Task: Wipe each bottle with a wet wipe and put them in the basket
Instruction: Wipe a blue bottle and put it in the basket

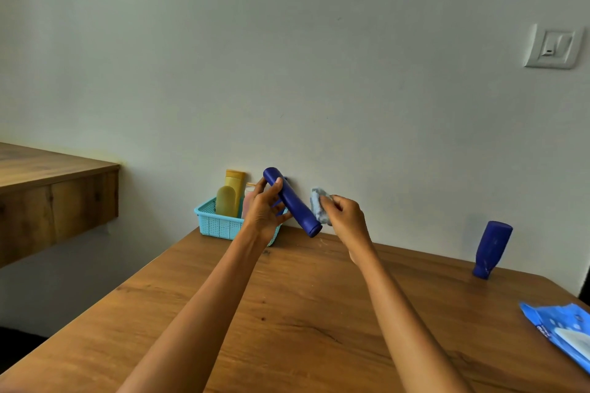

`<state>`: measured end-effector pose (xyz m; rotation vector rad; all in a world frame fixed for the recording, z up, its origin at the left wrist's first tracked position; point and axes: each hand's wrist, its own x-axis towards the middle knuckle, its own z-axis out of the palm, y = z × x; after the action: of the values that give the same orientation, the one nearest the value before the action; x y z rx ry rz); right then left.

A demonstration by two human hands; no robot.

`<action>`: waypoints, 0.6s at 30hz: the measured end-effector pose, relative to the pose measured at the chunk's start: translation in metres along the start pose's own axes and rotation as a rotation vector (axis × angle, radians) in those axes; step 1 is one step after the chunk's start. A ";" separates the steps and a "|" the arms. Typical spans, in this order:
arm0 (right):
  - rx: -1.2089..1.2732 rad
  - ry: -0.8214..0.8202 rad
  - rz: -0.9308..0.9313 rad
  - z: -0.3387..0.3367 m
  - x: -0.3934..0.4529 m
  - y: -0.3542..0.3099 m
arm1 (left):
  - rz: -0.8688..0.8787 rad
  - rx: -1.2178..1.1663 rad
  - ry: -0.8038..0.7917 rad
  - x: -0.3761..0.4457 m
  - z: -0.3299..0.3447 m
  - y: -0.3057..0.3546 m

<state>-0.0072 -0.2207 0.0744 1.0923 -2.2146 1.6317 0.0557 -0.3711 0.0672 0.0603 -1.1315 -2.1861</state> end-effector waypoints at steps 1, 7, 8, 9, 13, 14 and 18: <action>0.005 -0.060 0.022 0.001 0.000 -0.003 | 0.007 0.008 -0.019 0.000 0.001 0.000; -0.097 -0.125 -0.024 0.010 -0.003 -0.007 | 0.060 0.048 -0.017 -0.002 0.002 0.000; -0.148 -0.086 -0.077 0.011 -0.003 -0.007 | 0.067 0.051 -0.008 -0.002 0.002 0.000; -0.201 -0.039 -0.148 0.012 -0.003 -0.007 | 0.070 0.049 -0.003 -0.003 0.002 -0.001; -0.319 0.088 -0.463 0.018 -0.006 -0.011 | 0.071 0.050 -0.026 -0.003 0.002 0.000; -0.314 0.077 -0.506 0.018 -0.006 -0.011 | 0.069 0.053 -0.033 -0.003 0.002 0.001; -0.071 0.010 -0.422 0.012 -0.005 -0.011 | 0.074 0.041 -0.075 -0.007 0.004 0.002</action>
<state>0.0060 -0.2303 0.0754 1.4087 -1.8530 1.3631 0.0608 -0.3654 0.0692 -0.0451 -1.2013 -2.1147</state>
